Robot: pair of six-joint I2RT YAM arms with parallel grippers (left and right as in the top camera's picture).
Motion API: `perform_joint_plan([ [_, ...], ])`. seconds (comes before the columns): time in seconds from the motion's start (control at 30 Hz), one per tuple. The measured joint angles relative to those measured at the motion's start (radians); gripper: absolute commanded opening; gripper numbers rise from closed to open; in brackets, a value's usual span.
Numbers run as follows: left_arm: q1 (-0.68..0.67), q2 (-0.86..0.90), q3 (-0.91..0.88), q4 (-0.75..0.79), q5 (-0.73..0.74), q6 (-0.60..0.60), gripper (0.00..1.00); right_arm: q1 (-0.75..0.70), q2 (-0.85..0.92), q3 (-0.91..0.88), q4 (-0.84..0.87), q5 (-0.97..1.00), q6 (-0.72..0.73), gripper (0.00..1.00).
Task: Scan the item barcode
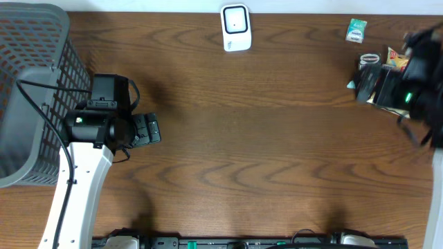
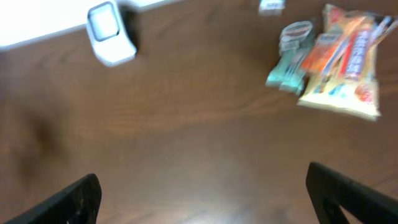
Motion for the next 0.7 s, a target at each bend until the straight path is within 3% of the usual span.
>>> perform_joint_plan([
  [0.3,0.0,0.0,0.0,0.001,0.0,0.0,0.98,0.043,-0.249,-0.319,-0.126,-0.009,0.003,0.99],
  [0.7,0.0,0.0,0.0,0.001,0.0,0.0,0.98,0.043,-0.27,-0.381,-0.227,-0.009,0.005,0.99],
])
